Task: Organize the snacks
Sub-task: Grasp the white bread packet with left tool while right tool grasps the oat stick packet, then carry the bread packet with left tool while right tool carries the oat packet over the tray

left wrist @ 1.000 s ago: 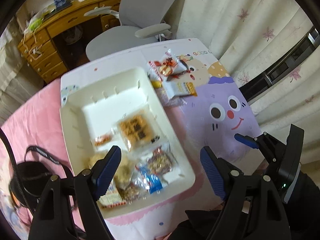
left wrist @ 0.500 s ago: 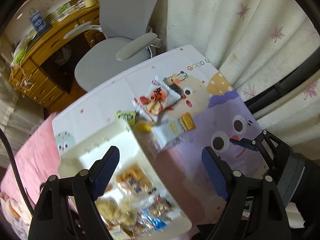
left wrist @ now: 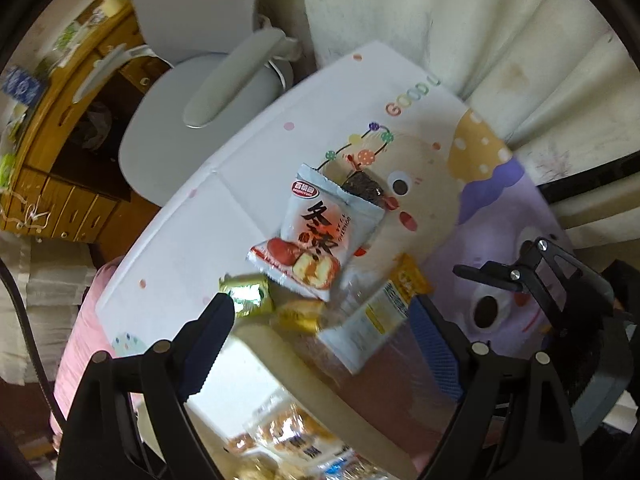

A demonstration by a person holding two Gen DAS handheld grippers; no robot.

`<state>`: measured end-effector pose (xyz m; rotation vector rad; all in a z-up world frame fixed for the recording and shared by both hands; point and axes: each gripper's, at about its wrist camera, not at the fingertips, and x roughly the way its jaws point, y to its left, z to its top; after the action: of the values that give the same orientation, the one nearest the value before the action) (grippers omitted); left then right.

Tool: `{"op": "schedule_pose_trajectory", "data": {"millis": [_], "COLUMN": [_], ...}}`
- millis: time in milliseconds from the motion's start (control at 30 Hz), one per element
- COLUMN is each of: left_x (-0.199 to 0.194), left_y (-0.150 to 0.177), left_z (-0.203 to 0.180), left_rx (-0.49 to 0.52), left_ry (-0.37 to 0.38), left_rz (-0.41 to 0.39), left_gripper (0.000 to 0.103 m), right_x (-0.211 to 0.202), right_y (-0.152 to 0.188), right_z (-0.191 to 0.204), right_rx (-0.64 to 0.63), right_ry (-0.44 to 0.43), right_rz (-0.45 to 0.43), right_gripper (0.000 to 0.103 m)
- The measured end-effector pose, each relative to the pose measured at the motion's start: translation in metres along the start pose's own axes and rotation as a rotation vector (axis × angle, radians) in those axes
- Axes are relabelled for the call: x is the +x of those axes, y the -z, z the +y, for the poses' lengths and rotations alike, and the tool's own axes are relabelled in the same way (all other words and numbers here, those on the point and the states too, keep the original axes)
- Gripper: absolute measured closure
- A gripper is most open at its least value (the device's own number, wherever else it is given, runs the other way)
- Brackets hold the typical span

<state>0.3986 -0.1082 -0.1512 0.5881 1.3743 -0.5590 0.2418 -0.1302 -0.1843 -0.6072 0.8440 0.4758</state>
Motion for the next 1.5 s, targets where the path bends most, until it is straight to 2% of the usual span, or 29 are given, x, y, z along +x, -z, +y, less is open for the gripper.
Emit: {"op": "schedule_pose_trajectory", "data": {"millis": [333, 533, 600, 733, 833, 933, 1067, 1167, 1200, 1300, 1500], "left_x": [0.083, 0.115, 0.12, 0.13, 0.133, 0.134, 0.138, 0.131, 0.13, 0.126, 0.101], "left_y": [-0.035, -0.042, -0.043, -0.045, -0.046, -0.047, -0.046, -0.046, -0.046, -0.046, -0.046], "left_z": [0.006, 0.007, 0.009, 0.015, 0.016, 0.019, 0.018, 0.017, 0.017, 0.016, 0.021], "left_rx": [0.041, 0.047, 0.04, 0.011, 0.012, -0.002, -0.008, 0.0, -0.002, -0.028, -0.074], "left_ry": [-0.008, -0.018, -0.02, 0.002, -0.011, -0.014, 0.0, -0.015, -0.021, -0.029, -0.042], "left_rz": [0.144, 0.174, 0.169, 0.166, 0.152, 0.138, 0.142, 0.126, 0.125, 0.133, 0.084], "left_gripper": [0.015, 0.015, 0.015, 0.015, 0.015, 0.026, 0.03, 0.038, 0.046, 0.047, 0.048], "right_x": [0.047, 0.064, 0.068, 0.071, 0.071, 0.071, 0.069, 0.067, 0.067, 0.062, 0.054], "right_y": [-0.002, -0.001, -0.001, -0.003, -0.002, -0.001, 0.003, 0.005, 0.006, 0.008, 0.019], "right_z": [0.0, -0.004, -0.005, -0.007, -0.008, -0.007, -0.007, -0.011, -0.012, -0.011, -0.013], "right_rx": [-0.058, -0.079, -0.086, -0.066, -0.05, -0.037, -0.018, 0.0, 0.005, 0.032, 0.135], "right_ry": [-0.072, -0.137, -0.151, -0.182, -0.193, -0.196, -0.194, -0.198, -0.196, -0.193, -0.174], "right_rz": [0.012, 0.043, 0.05, 0.057, 0.06, 0.071, 0.102, 0.122, 0.127, 0.148, 0.2], "right_gripper": [0.031, 0.031, 0.034, 0.048, 0.052, 0.057, 0.062, 0.063, 0.063, 0.063, 0.063]}}
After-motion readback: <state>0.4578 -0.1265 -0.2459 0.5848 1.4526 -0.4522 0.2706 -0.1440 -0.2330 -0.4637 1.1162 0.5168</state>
